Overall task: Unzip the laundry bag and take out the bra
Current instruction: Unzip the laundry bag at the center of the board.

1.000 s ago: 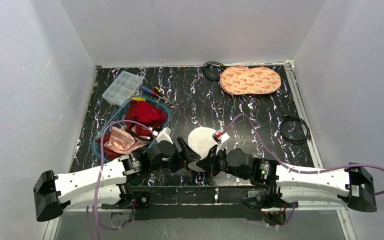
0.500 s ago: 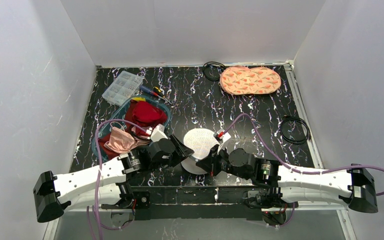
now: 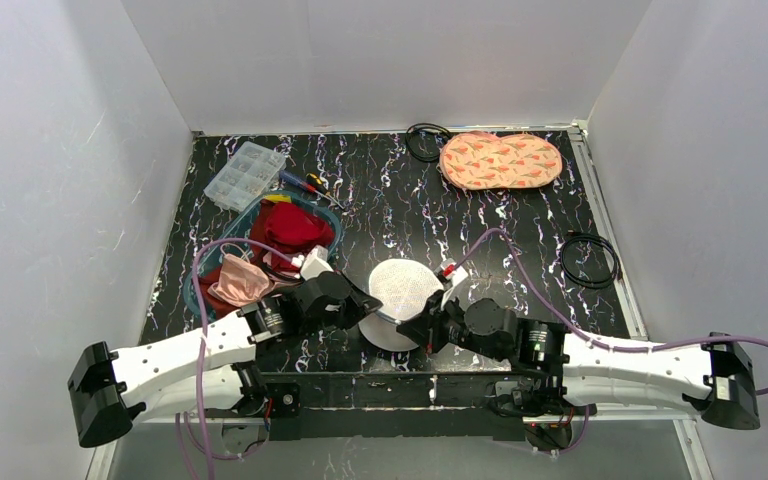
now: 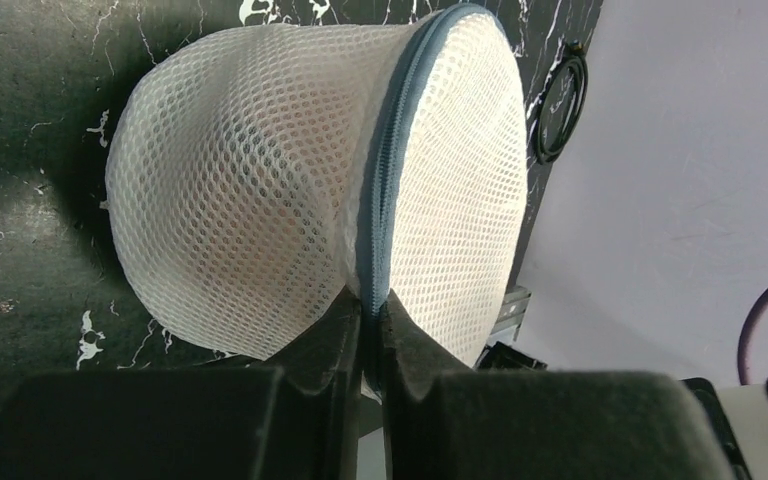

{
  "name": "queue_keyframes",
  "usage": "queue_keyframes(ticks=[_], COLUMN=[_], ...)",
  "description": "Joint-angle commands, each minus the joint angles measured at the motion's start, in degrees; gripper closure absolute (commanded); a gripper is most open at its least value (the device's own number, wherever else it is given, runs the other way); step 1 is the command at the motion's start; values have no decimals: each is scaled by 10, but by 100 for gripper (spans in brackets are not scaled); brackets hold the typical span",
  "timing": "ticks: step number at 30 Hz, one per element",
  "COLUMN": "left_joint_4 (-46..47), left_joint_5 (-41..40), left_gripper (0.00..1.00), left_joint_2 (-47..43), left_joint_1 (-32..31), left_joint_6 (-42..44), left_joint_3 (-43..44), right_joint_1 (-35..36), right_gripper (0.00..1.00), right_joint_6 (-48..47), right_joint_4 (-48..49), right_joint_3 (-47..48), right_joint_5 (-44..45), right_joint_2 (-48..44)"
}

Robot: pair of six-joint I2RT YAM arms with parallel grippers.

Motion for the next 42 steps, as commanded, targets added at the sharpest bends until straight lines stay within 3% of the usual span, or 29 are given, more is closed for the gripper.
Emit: queue_keyframes(ticks=[1,7,15,17,22,24,27,33,42], left_joint_4=[-27,-26,43,58,62,45,37,17,-27], left_joint_5=[-20,-4,88,111,160,187,219,181,126], left_gripper=[99,100,98,85,38,32,29,27,26], left_joint_2=[-17,-30,0,8,8,-1,-32,-97,-42], left_joint_1=[17,39,89,96,97,97,89,30,8], left_joint_6=[11,25,77,90,112,113,92,58,65], left_joint_3=[7,-1,-10,-9,-6,-7,-27,-53,15], right_joint_1=[3,2,3,3,3,2,2,3,2], right_gripper=[99,99,99,99,99,99,99,99,99], right_joint_6=[6,7,11,13,17,15,12,8,-9], right_joint_4=[-14,-57,-120,-121,-102,-95,-79,-24,7], right_joint_3=[-6,-10,-17,-22,-21,-14,-1,8,49], right_joint_5=[13,32,65,67,54,47,34,4,-32], right_joint_2=[-33,-72,-121,-125,-114,-105,-87,-38,25])
